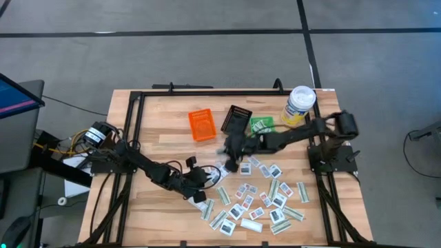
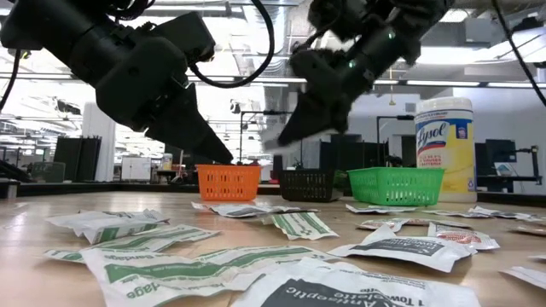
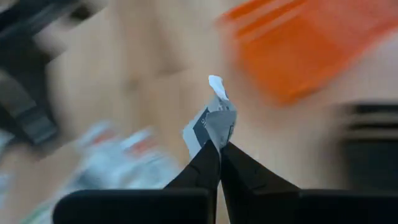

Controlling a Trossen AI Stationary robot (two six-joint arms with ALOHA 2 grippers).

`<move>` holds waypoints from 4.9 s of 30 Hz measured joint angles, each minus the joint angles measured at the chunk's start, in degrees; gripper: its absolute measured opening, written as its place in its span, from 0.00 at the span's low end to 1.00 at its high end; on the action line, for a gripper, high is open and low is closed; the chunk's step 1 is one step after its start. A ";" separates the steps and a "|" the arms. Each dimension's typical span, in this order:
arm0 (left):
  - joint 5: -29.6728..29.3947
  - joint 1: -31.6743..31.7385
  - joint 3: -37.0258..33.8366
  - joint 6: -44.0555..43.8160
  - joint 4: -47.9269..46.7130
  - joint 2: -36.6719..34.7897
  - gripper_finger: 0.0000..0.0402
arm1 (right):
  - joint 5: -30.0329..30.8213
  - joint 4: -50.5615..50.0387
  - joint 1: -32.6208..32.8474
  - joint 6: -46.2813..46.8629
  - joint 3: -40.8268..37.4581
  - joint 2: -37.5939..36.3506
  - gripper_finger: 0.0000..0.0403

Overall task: Pick & Place First Aid Supplies
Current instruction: Put the black towelette pack into the black basket

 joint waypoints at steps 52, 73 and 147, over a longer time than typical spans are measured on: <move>12.95 8.60 0.20 -5.68 1.21 6.54 0.33 | 0.30 -10.58 13.47 0.47 1.25 -10.73 0.25; 7.93 6.45 -0.13 -1.56 4.49 6.10 0.02 | -12.94 6.55 7.29 15.80 1.22 10.62 0.25; 1.83 5.11 -0.02 9.16 10.97 5.84 0.32 | -6.77 -10.25 -17.77 -9.88 1.27 -4.07 0.31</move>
